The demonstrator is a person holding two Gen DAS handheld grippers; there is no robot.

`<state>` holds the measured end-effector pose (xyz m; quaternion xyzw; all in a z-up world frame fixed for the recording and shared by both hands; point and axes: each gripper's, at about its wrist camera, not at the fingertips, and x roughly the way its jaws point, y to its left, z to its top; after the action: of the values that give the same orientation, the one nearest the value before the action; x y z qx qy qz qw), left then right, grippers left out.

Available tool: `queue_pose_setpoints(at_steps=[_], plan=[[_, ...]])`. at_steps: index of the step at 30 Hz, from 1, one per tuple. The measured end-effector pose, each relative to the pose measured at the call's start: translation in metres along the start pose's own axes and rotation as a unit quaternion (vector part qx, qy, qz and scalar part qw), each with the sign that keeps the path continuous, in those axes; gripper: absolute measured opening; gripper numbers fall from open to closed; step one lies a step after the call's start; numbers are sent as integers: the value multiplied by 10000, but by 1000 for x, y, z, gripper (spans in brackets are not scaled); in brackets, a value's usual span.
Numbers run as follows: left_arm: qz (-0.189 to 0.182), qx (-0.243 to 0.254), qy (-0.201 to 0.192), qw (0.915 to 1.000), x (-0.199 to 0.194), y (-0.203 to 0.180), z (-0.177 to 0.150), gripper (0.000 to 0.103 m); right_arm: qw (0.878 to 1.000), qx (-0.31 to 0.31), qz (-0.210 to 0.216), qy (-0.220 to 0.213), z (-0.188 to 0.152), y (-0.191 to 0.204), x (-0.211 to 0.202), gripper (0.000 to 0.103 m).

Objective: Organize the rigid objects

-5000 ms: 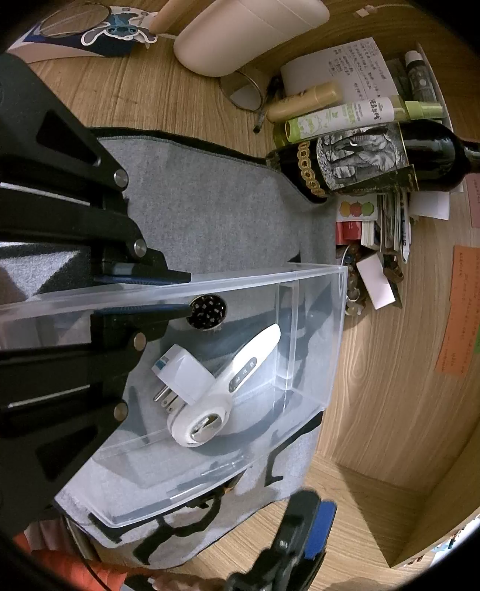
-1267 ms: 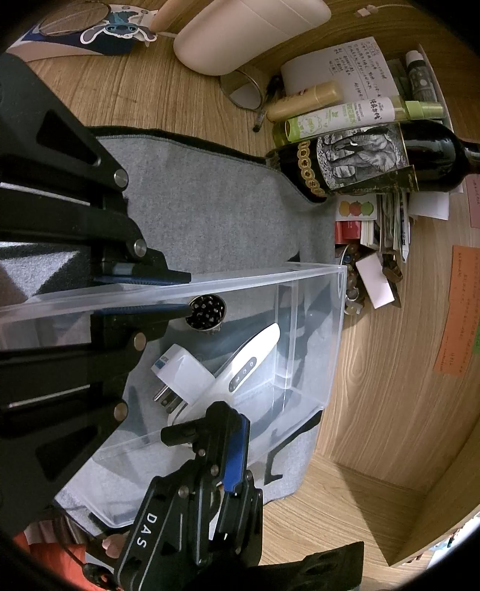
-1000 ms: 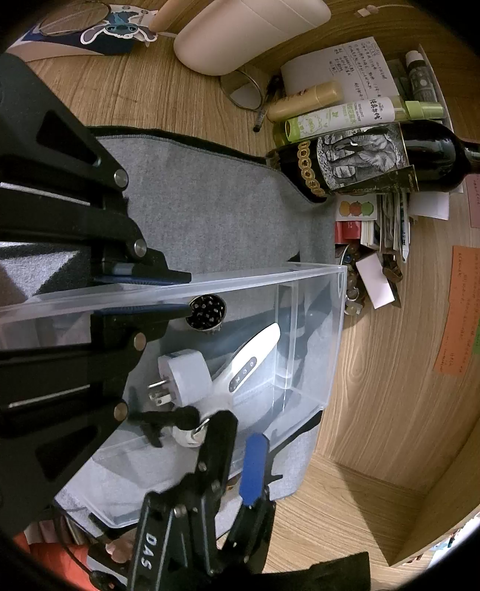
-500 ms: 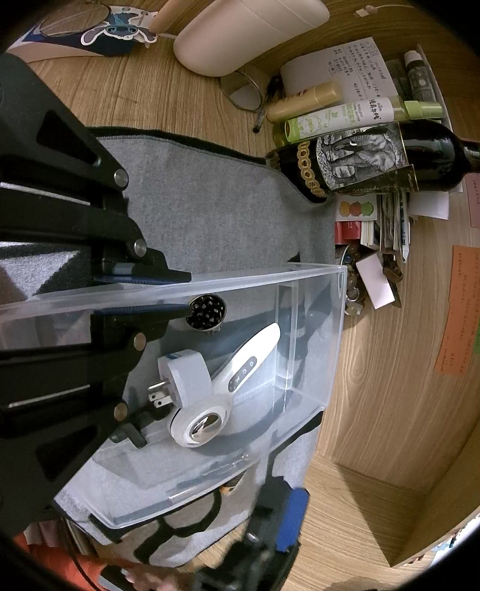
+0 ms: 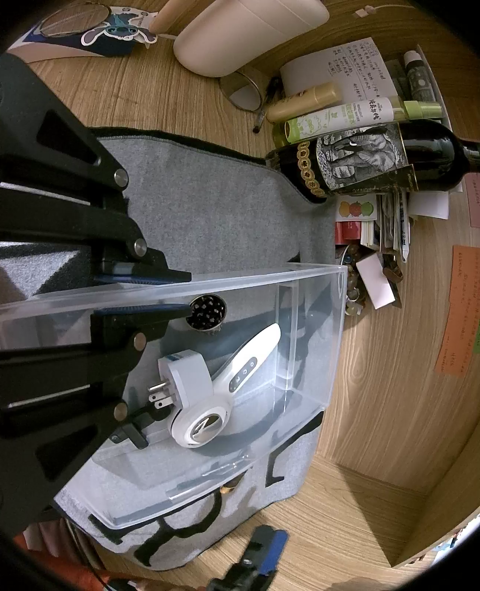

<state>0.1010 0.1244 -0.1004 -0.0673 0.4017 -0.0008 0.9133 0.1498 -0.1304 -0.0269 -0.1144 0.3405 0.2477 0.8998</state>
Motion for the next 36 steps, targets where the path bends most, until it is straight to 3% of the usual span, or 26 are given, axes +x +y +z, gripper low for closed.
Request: queue_pose_setpoints(at_steps=[14, 20, 23, 25, 29, 36], plan=[[4, 4, 1, 10000, 0, 0, 0, 9, 9929, 523, -438, 974, -68, -40, 32, 58], [-1, -7, 1, 10000, 0, 0, 0, 9, 9874, 789, -337, 1327, -88, -49, 48, 58], [9, 2, 1, 10000, 0, 0, 0, 9, 9894, 638, -425, 1234, -88, -43, 49, 57], [-3, -11, 0, 10000, 0, 1, 0, 9, 9904, 612, -399, 1175, -86, -41, 50, 48], [-9, -23, 3, 10000, 0, 1, -1, 9, 9921, 513, -345, 1095, -81, -38, 54, 19], [-10, -27, 0, 10000, 0, 1, -1, 9, 9934, 510, -324, 970, -76, -36, 50, 18]])
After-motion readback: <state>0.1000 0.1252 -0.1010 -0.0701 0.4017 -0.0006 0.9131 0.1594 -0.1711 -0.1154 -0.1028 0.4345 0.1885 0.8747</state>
